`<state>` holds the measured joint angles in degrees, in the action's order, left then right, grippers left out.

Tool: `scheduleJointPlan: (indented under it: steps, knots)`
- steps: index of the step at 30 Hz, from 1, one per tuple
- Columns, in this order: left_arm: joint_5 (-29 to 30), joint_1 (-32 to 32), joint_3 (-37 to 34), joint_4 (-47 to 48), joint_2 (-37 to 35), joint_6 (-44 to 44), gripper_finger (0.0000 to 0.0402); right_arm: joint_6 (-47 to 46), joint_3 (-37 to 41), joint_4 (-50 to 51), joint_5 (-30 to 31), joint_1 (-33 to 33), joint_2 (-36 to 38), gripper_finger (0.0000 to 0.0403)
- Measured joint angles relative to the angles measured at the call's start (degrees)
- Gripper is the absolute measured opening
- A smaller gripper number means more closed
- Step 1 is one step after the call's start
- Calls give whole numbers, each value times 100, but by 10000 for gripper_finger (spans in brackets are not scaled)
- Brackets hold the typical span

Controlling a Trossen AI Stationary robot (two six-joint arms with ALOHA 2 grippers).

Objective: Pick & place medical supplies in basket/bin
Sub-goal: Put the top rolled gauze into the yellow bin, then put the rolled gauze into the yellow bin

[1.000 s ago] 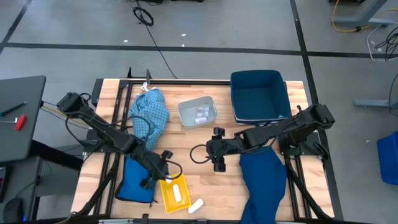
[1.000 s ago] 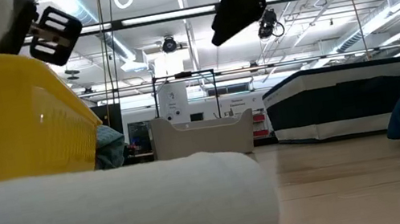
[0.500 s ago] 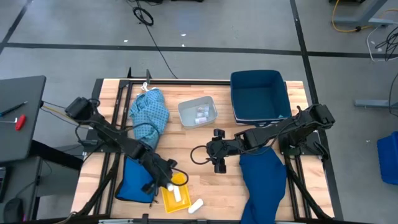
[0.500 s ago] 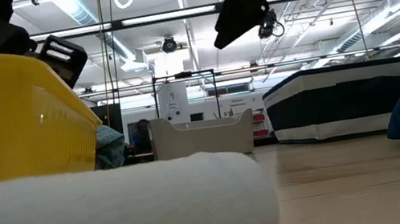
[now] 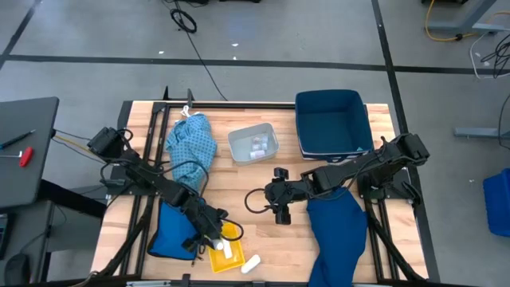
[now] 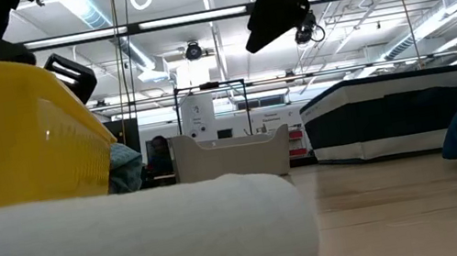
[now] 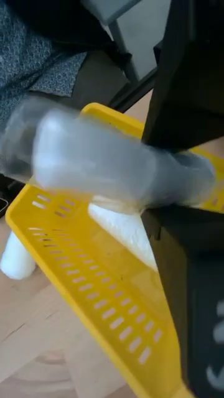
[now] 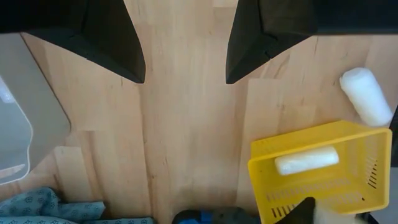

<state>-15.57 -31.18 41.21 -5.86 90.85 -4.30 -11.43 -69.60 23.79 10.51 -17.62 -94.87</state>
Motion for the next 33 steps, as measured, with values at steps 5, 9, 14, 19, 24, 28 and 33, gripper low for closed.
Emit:
scheduleJointPlan:
  steps: [5, 9, 14, 19, 24, 28, 33]
  knots:
    - [-99, 2, 0, -1, 0, -34, 173, -19, 0, 0, -27, -73, 0, 231]
    - [-75, 4, 0, -24, 0, -43, 188, -26, 0, -13, -212, -191, 0, 231]
    - [302, 15, 0, -169, -24, 168, 192, -16, -4, -596, -726, -416, -115, 231]
    - [1075, 65, -2, -303, -118, 448, 192, -17, -7, -1539, -1416, -668, -712, 231]
    - [1609, 229, -3, -545, -224, 608, 193, -32, -4, -2190, -1572, -880, -1325, 231]
    - [1939, 352, 4, -625, -329, 710, 193, -195, -4, -2483, -1572, -1027, -1699, 231]
    - [2670, 497, -2, -638, -465, 773, 193, -316, -2, -2786, -1581, -1181, -2056, 231]
